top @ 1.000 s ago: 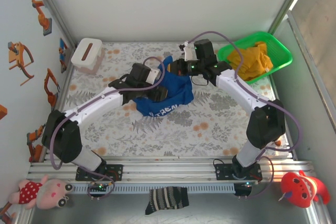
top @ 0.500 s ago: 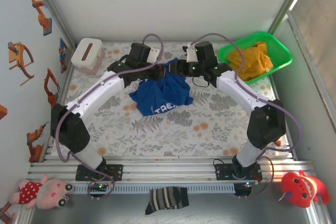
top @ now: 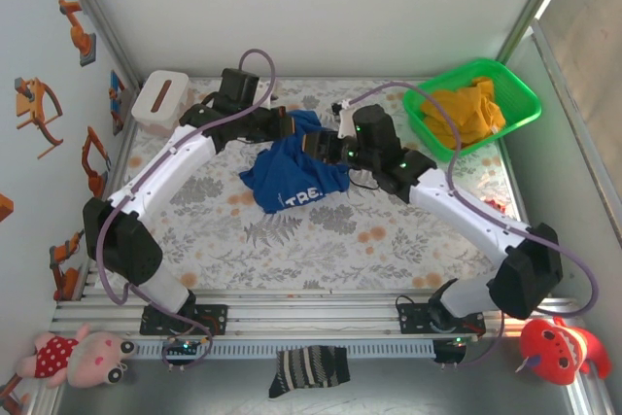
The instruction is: Fold the inside-out t-shirt
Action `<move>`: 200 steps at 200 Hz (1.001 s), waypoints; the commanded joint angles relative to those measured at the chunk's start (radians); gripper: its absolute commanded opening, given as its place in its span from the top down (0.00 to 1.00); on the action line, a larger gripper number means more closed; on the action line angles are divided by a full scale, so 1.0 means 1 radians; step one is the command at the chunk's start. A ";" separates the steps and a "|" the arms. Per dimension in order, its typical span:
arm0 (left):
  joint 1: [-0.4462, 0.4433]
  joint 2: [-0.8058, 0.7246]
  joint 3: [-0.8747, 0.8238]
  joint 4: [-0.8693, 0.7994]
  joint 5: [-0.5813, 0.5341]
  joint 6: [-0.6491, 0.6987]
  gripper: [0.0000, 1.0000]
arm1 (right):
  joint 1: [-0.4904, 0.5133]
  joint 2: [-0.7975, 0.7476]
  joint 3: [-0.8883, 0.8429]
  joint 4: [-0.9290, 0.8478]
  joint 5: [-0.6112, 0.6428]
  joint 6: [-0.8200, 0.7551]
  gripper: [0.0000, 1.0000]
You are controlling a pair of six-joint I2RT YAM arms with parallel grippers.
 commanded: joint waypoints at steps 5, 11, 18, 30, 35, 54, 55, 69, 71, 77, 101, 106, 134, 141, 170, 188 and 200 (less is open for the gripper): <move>0.003 -0.058 0.038 -0.013 0.047 -0.052 1.00 | 0.028 0.093 0.004 0.108 0.012 0.079 0.67; 0.005 -0.064 0.038 -0.010 0.051 -0.059 1.00 | 0.028 0.115 0.008 0.116 0.012 0.093 0.68; 0.004 -0.071 0.038 -0.009 0.057 -0.069 1.00 | 0.028 0.138 0.015 0.109 0.031 0.093 0.68; 0.005 -0.086 0.038 -0.008 0.067 -0.088 1.00 | 0.024 0.167 0.023 0.088 0.078 0.090 0.66; 0.009 -0.094 0.036 -0.006 0.073 -0.096 1.00 | 0.021 0.180 0.023 0.080 0.095 0.088 0.64; 0.014 -0.122 0.036 -0.004 0.093 -0.127 1.00 | 0.003 0.204 0.011 0.063 0.155 0.099 0.57; 0.015 -0.124 0.036 -0.003 0.095 -0.127 1.00 | 0.001 0.206 0.010 0.063 0.156 0.100 0.57; 0.019 -0.140 0.033 -0.004 0.112 -0.138 1.00 | -0.011 0.211 -0.004 0.063 0.177 0.105 0.53; 0.020 -0.142 0.033 -0.003 0.113 -0.139 1.00 | -0.014 0.212 -0.006 0.063 0.179 0.105 0.53; 0.019 -0.149 0.030 -0.002 0.117 -0.142 1.00 | -0.022 0.214 -0.009 0.063 0.179 0.109 0.52; 0.024 -0.163 0.009 0.009 0.138 -0.150 1.00 | -0.045 0.212 -0.011 0.074 0.165 0.117 0.48; 0.025 -0.166 0.004 0.010 0.140 -0.151 1.00 | -0.048 0.211 -0.009 0.077 0.156 0.117 0.48; 0.029 -0.169 -0.022 0.016 0.140 -0.150 1.00 | -0.049 0.172 -0.010 0.108 0.110 0.110 0.47; 0.030 -0.170 -0.029 0.020 0.141 -0.151 1.00 | -0.049 0.158 -0.016 0.119 0.099 0.109 0.46; 0.033 -0.166 -0.049 0.037 0.149 -0.156 1.00 | -0.049 0.115 -0.027 0.150 0.067 0.106 0.40; 0.033 -0.162 -0.054 0.048 0.155 -0.162 1.00 | -0.049 0.125 -0.016 0.154 0.060 0.111 0.39; 0.033 -0.161 -0.055 0.053 0.160 -0.168 1.00 | -0.049 0.137 -0.014 0.170 0.061 0.115 0.38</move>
